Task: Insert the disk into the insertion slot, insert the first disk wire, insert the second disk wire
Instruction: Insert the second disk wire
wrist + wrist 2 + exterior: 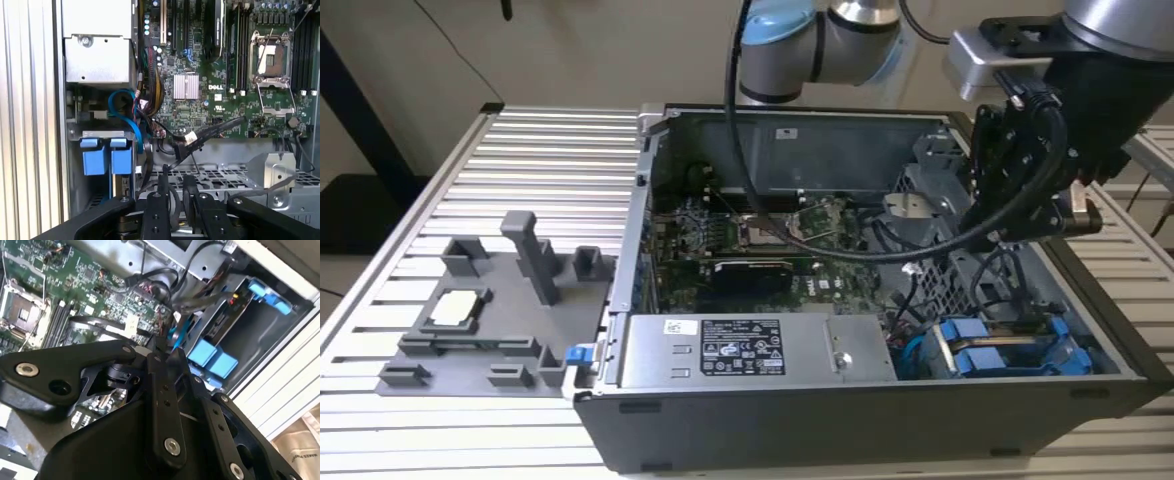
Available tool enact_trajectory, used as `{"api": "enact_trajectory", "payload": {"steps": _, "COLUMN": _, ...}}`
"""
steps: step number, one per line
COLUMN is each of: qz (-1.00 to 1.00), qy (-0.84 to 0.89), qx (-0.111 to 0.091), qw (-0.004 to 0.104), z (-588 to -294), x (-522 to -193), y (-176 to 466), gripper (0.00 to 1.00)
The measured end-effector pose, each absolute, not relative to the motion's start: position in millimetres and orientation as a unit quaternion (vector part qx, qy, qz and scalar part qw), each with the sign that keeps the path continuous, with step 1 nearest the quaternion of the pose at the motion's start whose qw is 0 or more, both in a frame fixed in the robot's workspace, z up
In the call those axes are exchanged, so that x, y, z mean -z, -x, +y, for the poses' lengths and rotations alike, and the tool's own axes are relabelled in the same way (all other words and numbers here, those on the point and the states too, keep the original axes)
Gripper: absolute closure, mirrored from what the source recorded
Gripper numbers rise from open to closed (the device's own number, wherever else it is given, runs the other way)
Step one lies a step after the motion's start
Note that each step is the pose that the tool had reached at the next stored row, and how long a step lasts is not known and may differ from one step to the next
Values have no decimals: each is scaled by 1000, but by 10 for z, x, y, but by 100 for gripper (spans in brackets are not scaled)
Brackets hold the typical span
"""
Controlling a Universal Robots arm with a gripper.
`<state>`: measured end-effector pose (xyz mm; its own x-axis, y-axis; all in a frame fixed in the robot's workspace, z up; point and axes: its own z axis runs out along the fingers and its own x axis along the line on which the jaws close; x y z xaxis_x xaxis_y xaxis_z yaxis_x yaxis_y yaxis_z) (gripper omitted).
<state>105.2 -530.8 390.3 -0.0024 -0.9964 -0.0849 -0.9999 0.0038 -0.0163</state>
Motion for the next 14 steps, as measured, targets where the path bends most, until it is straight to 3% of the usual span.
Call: {"api": "enact_trajectory", "payload": {"steps": 14, "qz": 685, "qy": 728, "qx": -12, "qw": 33, "z": -5230, "x": -3837, "y": -915, "gripper": 73}}
